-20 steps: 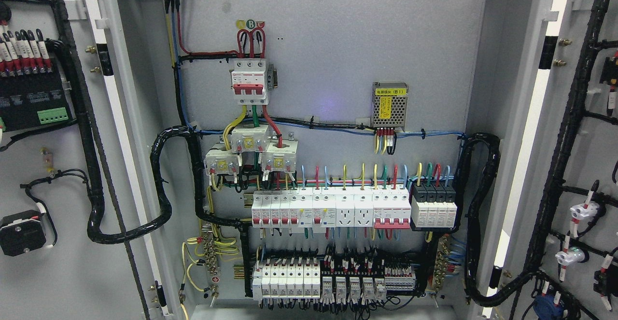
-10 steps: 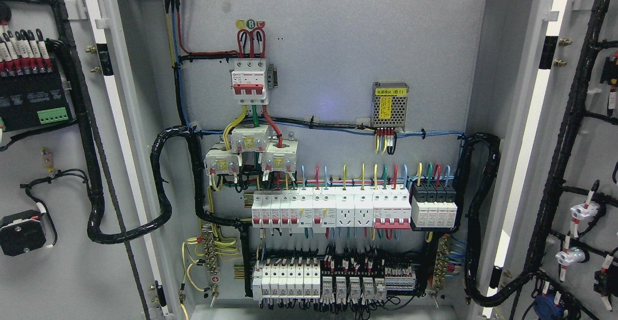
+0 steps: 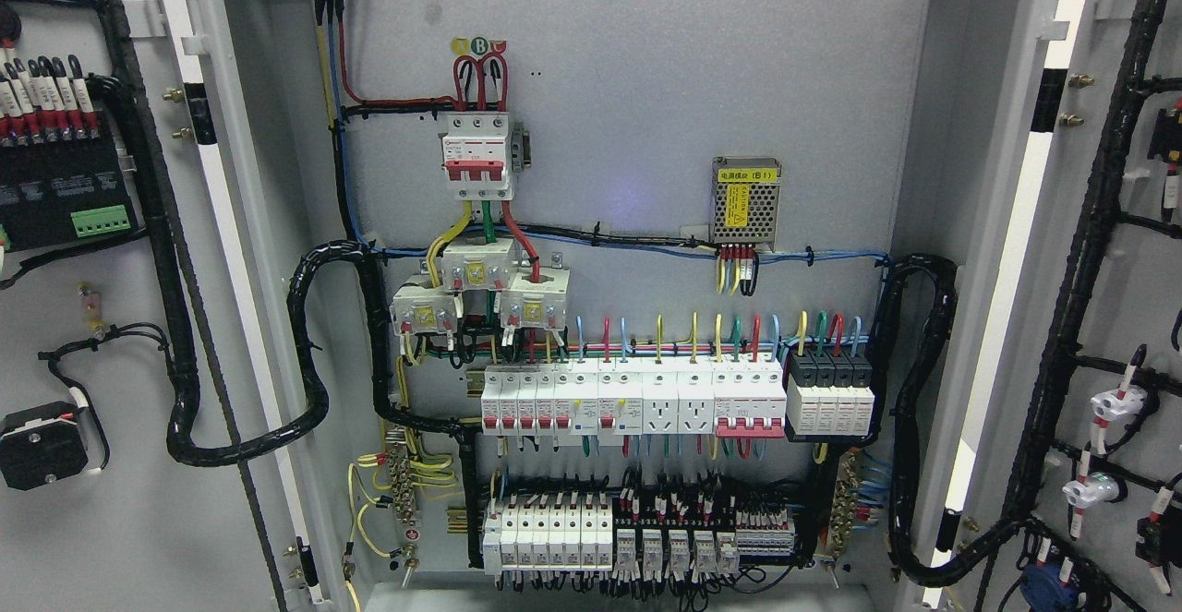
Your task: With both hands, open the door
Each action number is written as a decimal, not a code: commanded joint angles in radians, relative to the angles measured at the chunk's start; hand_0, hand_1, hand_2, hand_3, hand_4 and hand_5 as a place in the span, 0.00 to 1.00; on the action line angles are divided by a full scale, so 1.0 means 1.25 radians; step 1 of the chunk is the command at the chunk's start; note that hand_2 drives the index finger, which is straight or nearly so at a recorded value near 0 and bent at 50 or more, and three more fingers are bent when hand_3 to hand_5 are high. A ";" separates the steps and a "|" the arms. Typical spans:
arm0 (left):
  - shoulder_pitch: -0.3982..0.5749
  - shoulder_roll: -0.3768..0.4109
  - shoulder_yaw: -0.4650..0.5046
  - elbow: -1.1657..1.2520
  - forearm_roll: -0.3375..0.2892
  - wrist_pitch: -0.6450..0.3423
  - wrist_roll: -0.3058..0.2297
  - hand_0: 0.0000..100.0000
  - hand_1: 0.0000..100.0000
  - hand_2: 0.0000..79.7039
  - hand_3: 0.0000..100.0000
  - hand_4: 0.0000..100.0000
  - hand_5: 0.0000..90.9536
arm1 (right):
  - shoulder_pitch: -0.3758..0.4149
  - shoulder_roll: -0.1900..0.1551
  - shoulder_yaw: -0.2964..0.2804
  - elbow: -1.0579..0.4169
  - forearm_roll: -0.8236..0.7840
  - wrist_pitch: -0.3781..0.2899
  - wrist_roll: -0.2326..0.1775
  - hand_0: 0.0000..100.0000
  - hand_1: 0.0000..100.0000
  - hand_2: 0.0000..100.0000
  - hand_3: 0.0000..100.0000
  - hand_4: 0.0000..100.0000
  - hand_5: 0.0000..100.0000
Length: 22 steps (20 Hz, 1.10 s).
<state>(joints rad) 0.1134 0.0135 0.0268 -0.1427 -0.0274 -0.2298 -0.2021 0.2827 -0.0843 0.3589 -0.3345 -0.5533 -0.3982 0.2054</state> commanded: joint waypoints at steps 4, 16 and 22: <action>-0.017 -0.033 0.089 0.101 -0.156 0.051 0.006 0.00 0.00 0.00 0.00 0.04 0.00 | -0.042 0.086 -0.021 0.184 0.075 0.061 -0.103 0.00 0.00 0.00 0.00 0.00 0.00; -0.017 -0.038 0.017 0.098 -0.193 0.056 0.005 0.00 0.00 0.00 0.00 0.04 0.00 | -0.070 0.128 -0.018 0.187 0.192 0.240 -0.216 0.00 0.00 0.00 0.00 0.00 0.00; -0.021 -0.038 -0.059 0.096 -0.060 0.109 0.006 0.00 0.00 0.00 0.00 0.04 0.00 | -0.071 0.128 -0.017 0.211 0.195 0.251 -0.220 0.00 0.00 0.00 0.00 0.00 0.00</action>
<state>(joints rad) 0.0909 0.0019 0.0455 -0.0196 -0.1989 -0.1361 -0.1952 0.1989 0.0414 0.3404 -0.1279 -0.3359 -0.0927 -0.0663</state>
